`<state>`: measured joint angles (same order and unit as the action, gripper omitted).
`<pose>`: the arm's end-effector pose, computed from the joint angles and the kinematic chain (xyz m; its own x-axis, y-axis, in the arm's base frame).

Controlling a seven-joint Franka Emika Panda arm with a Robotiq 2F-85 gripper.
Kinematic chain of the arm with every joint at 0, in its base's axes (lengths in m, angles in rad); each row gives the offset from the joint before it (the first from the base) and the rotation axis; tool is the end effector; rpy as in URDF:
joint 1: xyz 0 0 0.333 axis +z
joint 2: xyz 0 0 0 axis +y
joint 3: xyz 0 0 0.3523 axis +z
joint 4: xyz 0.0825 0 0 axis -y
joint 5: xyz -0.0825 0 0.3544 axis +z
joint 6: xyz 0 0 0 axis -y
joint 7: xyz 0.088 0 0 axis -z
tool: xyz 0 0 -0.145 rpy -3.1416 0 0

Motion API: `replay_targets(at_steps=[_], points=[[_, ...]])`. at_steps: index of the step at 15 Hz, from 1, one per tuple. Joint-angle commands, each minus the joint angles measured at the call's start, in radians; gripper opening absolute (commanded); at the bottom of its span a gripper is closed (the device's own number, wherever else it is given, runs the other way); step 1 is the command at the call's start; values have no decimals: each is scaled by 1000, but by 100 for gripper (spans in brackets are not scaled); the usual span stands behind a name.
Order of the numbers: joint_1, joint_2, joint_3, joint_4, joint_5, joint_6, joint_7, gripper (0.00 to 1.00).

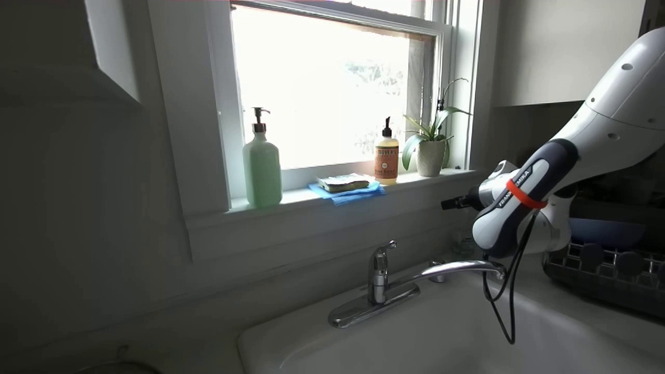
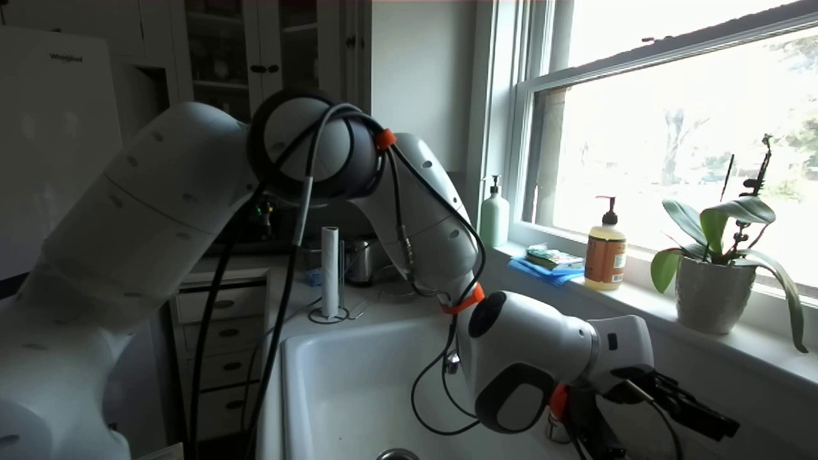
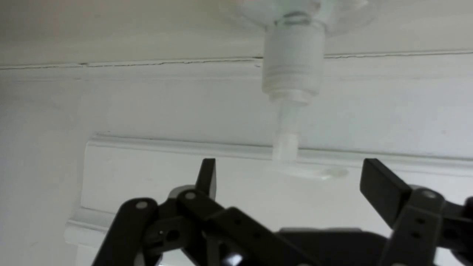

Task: Put the bottle upright

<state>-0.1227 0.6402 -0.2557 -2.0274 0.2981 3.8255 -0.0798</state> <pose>0.6220 -0.2640 0.3257 0.3524 -0.1319 0.9265 -0.5312 -0.8433 0.0820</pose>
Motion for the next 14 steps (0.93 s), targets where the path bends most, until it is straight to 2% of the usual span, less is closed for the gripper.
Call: replay_targets(at_steps=[1,6,8,10,13,14], points=[[16,-92,-32,-41,-28,-138,-77,100],[110,-192,-157,-71,38,-385,-229,100],[182,-209,-252,-70,56,-478,-265,100],[280,-215,-380,-70,50,-589,-279,100],[433,-225,-572,-74,-10,-757,-241,100],[470,-231,-615,-72,-32,-813,-233,100]])
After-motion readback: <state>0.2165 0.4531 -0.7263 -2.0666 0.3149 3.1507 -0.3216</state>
